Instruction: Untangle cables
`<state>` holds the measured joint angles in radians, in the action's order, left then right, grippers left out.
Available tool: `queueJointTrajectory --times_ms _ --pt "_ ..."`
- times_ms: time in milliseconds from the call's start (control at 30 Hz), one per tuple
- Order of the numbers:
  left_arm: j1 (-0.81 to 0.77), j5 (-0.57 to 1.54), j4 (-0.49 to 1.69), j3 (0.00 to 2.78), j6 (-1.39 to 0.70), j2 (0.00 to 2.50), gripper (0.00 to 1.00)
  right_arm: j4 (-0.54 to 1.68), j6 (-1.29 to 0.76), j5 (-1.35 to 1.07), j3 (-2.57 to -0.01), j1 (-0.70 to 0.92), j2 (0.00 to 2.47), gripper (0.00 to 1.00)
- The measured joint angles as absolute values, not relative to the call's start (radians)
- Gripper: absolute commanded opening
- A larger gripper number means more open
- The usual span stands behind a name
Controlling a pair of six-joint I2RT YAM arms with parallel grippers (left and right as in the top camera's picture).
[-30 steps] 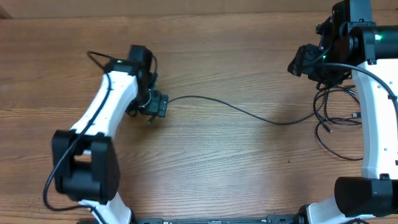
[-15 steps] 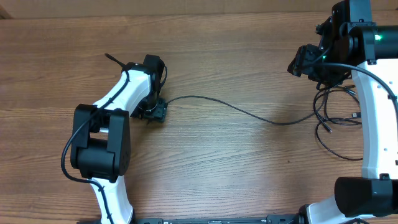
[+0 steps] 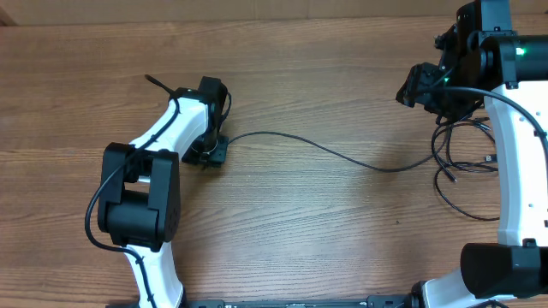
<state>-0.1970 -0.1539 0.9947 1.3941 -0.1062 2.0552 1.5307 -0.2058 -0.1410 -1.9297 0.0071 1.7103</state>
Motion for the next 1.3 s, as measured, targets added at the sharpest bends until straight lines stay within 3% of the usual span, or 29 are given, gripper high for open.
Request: queueJointTrajectory --times_ms 67,167,300,567,767,1067,1133,1167,1200,1233,1300 --pt "-0.197 -0.154 0.994 1.390 -0.112 2.053 0.31 1.531 -0.205 -0.141 -1.930 0.007 1.710 0.63" --pt "-0.198 -0.151 0.993 1.385 -0.125 2.052 0.11 1.530 -0.206 -0.141 -1.930 0.007 1.710 0.63" --pt "-0.204 -0.151 0.994 1.381 -0.128 2.052 0.05 1.535 -0.205 -0.141 -1.930 0.007 1.710 0.63" --pt "-0.231 -0.146 1.095 1.418 -0.131 2.062 0.04 1.536 -0.205 -0.138 -1.930 0.007 1.710 0.63" --pt "-0.328 -0.085 1.184 1.653 -0.131 2.068 0.04 1.552 -0.205 -0.075 -1.930 0.007 1.710 0.62" --pt "-0.519 0.379 1.040 1.934 -0.097 2.068 0.06 1.574 -0.351 0.176 -1.930 -0.088 1.710 0.70" --pt "-0.560 0.520 0.997 1.956 -0.065 2.068 0.13 1.570 -0.375 0.187 -1.930 -0.147 1.710 0.70" --pt "-0.577 0.579 0.990 1.964 -0.044 2.068 0.26 1.570 -0.383 0.185 -1.930 -0.181 1.710 0.70" --pt "-0.596 0.634 0.989 1.971 -0.017 2.068 0.45 1.570 -0.388 0.176 -1.930 -0.216 1.710 0.70" --pt "-0.609 0.667 0.991 1.973 -0.002 2.068 0.55 1.571 -0.389 0.170 -1.930 -0.238 1.710 0.70" --pt "-0.629 0.703 1.003 1.975 0.027 2.068 0.62 1.573 -0.388 0.154 -1.930 -0.283 1.710 0.70"
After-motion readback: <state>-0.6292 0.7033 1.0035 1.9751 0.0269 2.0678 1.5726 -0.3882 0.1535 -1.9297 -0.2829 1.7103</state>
